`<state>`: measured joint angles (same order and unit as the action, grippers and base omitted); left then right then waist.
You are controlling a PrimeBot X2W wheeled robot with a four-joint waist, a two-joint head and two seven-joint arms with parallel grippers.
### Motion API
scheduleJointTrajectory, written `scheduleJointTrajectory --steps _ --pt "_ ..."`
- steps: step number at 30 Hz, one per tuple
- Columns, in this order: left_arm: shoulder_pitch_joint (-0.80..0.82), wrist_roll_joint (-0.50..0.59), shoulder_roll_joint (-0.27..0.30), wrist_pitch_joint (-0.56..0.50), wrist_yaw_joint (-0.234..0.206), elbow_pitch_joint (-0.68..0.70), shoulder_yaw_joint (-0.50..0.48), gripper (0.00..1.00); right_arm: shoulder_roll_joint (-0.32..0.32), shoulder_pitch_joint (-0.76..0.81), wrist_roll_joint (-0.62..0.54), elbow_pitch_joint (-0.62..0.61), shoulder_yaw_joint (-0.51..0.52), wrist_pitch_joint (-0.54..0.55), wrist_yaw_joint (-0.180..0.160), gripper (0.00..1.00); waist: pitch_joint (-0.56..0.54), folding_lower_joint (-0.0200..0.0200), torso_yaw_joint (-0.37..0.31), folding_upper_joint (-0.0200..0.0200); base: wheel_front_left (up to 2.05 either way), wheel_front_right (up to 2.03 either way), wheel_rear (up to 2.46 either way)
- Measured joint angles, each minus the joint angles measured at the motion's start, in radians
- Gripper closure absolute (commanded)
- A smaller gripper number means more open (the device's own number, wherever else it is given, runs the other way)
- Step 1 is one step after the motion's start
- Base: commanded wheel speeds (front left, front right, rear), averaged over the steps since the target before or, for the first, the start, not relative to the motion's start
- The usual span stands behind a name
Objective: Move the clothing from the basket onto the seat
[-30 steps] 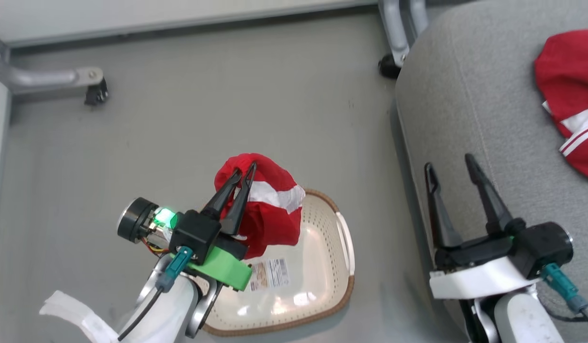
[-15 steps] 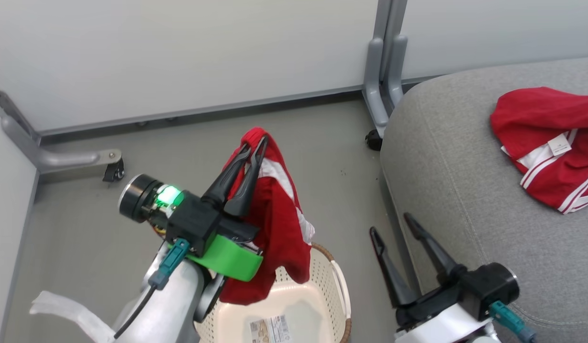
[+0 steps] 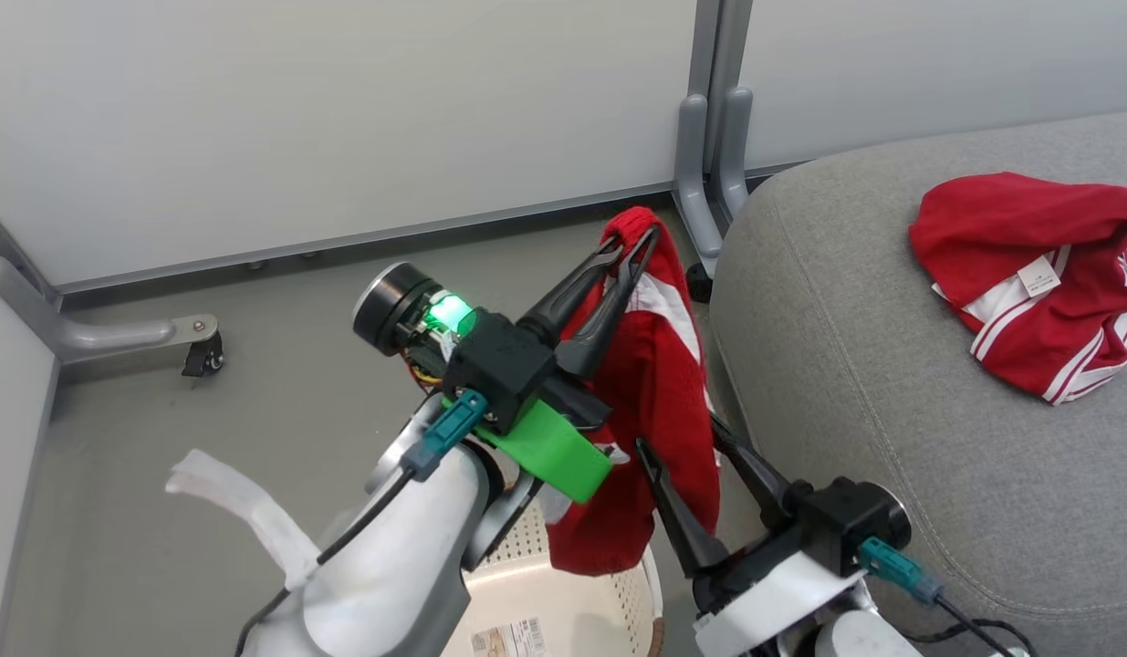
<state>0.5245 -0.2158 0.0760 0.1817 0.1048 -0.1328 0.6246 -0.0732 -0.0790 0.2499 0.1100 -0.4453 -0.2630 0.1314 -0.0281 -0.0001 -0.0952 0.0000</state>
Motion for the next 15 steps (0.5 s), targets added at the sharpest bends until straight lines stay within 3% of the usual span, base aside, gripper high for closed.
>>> scheduleJointTrajectory --steps 5,6,7,8,15 --pt "0.026 -0.03 -0.011 -0.064 0.008 0.0 0.052 1.0 0.016 -0.053 -0.014 0.083 0.027 0.0 0.0 0.0 0.012 0.0 -0.003 0.0 0.0 0.0 0.0" --pt "0.029 -0.036 -0.013 -0.081 0.009 -0.002 0.062 1.0 0.017 -0.057 -0.016 0.094 0.027 0.0 0.0 0.23 0.015 0.0 -0.003 0.0 0.0 0.0 0.0" --pt "0.031 -0.048 -0.015 -0.099 0.01 -0.007 0.069 1.0 0.019 -0.06 -0.015 0.099 0.031 0.0 0.0 0.84 0.018 0.0 -0.003 0.0 0.0 0.0 0.0" --pt "0.033 -0.056 -0.015 -0.123 0.011 -0.015 0.085 1.0 0.02 -0.065 -0.014 0.104 0.034 0.0 0.0 1.0 0.021 0.0 -0.003 0.0 0.0 0.0 0.0" --pt "0.008 -0.171 0.005 -0.177 0.02 -0.065 0.099 1.0 0.021 -0.069 -0.008 0.127 0.052 0.0 0.0 1.0 0.036 0.0 -0.005 0.0 0.0 0.0 0.0"
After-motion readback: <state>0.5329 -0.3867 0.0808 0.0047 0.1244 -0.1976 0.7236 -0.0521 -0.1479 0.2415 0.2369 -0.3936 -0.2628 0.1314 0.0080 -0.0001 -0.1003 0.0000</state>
